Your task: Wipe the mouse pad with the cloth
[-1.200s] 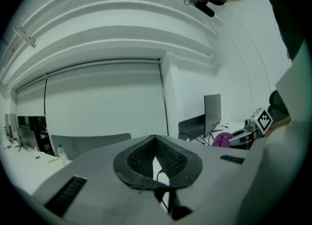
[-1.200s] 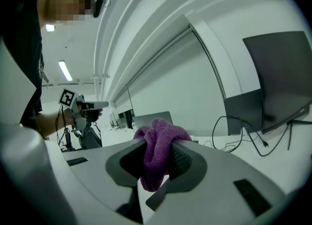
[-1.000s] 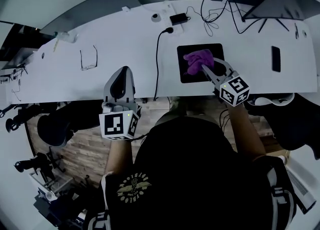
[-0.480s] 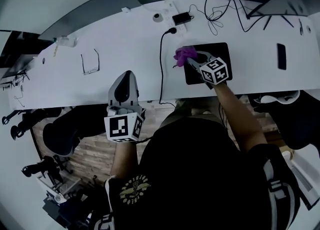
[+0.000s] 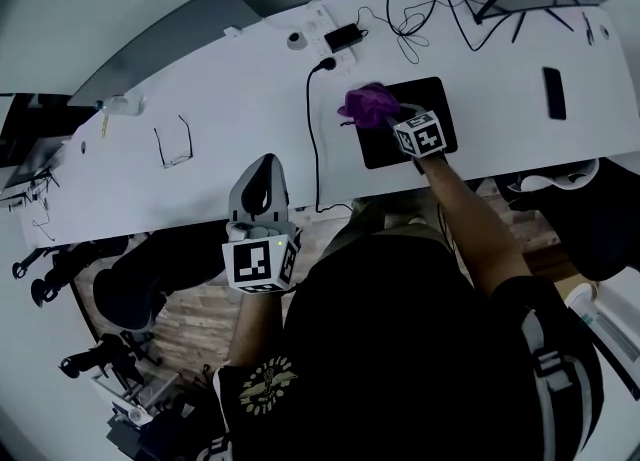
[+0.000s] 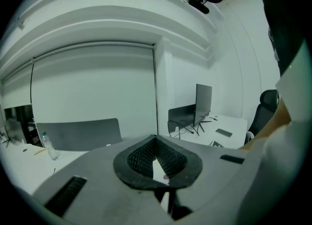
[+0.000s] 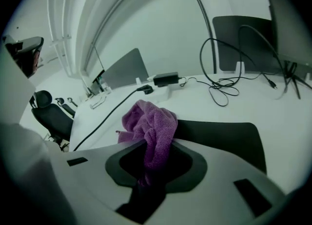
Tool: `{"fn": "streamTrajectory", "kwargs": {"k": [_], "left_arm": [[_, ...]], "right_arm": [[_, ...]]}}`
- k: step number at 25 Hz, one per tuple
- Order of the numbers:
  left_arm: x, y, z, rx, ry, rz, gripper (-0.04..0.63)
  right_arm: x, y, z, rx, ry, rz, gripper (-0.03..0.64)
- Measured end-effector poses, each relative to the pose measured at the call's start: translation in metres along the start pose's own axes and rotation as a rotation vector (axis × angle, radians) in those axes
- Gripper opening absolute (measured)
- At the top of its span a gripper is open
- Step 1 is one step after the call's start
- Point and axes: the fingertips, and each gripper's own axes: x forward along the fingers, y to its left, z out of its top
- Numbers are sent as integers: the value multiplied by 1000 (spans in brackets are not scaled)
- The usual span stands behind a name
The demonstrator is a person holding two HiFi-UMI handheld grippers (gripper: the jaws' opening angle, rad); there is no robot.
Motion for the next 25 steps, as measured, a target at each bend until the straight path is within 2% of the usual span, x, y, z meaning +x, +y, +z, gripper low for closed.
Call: {"fn": "streamTrajectory", "kwargs": {"k": [11, 16, 19, 22, 24, 25], "left_arm": [[0, -22, 8, 23, -9, -33, 2], [-8, -33, 5, 7, -17, -35, 2], [-11, -40, -2, -13, -12, -33, 2], [-14, -50, -3, -17, -22, -39, 2], [-19, -55, -1, -16, -35, -34, 2], [-22, -56, 0, -17, -41, -27, 2]], "right_arm": [[-61, -99, -32, 108, -30, -183, 86], [-94, -138, -50, 172, -22, -255, 84], [-97, -147, -61, 183, 7, -243, 84], [-101, -144, -53, 128, 16, -230, 84], [-111, -123, -30, 108, -52, -187, 84], [-117, -103, -16, 102, -101, -135, 84]]}}
